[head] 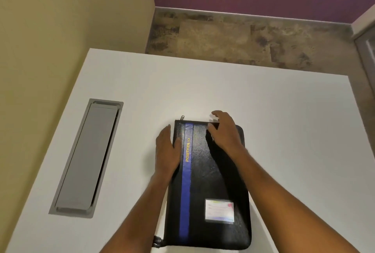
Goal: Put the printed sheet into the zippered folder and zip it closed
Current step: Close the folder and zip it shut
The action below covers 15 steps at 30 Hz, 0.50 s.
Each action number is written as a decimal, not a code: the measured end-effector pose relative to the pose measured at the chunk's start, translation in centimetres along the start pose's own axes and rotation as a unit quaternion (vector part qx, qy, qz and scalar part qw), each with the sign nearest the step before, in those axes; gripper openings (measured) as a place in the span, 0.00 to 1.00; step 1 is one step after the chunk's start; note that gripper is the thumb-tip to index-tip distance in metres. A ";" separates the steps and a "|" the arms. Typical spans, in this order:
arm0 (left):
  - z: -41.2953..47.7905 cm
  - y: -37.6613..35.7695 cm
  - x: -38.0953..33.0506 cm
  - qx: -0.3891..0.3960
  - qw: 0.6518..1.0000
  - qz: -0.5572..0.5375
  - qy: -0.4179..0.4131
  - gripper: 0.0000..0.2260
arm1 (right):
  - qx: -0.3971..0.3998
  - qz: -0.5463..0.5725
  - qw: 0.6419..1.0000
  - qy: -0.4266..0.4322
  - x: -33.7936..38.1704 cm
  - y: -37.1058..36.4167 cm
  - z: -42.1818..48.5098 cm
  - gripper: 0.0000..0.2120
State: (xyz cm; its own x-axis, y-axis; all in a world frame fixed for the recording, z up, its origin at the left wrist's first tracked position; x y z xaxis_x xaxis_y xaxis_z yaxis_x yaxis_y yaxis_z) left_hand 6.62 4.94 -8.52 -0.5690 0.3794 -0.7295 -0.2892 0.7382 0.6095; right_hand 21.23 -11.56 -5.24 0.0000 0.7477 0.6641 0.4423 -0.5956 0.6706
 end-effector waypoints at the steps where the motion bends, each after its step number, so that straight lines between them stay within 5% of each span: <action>1: -0.7 0.0 0.2 0.003 1.000 0.024 0.001 0.27 | -0.019 0.002 1.000 -0.014 -1.1 0.6 -1.4 0.24; 6: -4.1 0.2 1.3 0.005 0.997 0.073 0.033 0.25 | -0.077 -0.036 0.991 -0.104 -6.3 2.6 -7.6 0.26; 10: -6.6 0.0 1.7 0.005 0.994 0.079 0.072 0.19 | -0.030 -0.017 0.986 -0.162 -9.7 2.3 -11.8 0.22; 15: -8.8 0.1 2.2 0.004 0.990 0.098 0.101 0.21 | -0.011 0.015 0.980 -0.199 -12.2 1.1 -15.0 0.29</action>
State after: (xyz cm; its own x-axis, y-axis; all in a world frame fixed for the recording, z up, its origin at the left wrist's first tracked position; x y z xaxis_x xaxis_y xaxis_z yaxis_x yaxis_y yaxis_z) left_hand -1.38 0.91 -7.35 -0.7558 0.3976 -0.5203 -0.1519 0.6665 0.7299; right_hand 8.27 -25.75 -7.71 0.3645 0.7824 0.5049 0.4175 -0.6220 0.6624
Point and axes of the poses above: each hand's wrist, its own z-axis towards the middle knuckle, its own y-axis out of the back of the hand, x = y × z, the point moved 3 cm from there along z, towards the middle knuckle, and after that the axes turned 3 degrees about -y, right-handed, at the moved point
